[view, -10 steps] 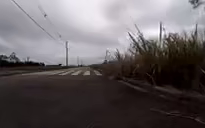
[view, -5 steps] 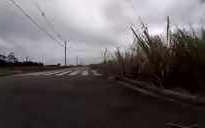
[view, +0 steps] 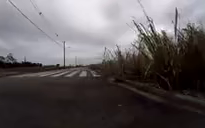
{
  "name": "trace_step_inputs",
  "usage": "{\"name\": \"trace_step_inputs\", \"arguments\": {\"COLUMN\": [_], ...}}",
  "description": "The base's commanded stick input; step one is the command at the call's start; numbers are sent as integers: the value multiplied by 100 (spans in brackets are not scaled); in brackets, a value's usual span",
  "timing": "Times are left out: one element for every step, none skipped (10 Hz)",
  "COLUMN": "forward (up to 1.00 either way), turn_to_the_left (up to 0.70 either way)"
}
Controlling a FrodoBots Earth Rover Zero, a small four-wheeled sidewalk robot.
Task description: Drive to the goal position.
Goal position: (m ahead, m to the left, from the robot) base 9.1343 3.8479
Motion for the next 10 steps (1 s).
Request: {"name": "trace_step_inputs", "arguments": {"forward": [70,70,70,70,70,70,70,70,70,70], "turn_to_the_left": [2,14,14,14,14,14,14,11,0,0]}}
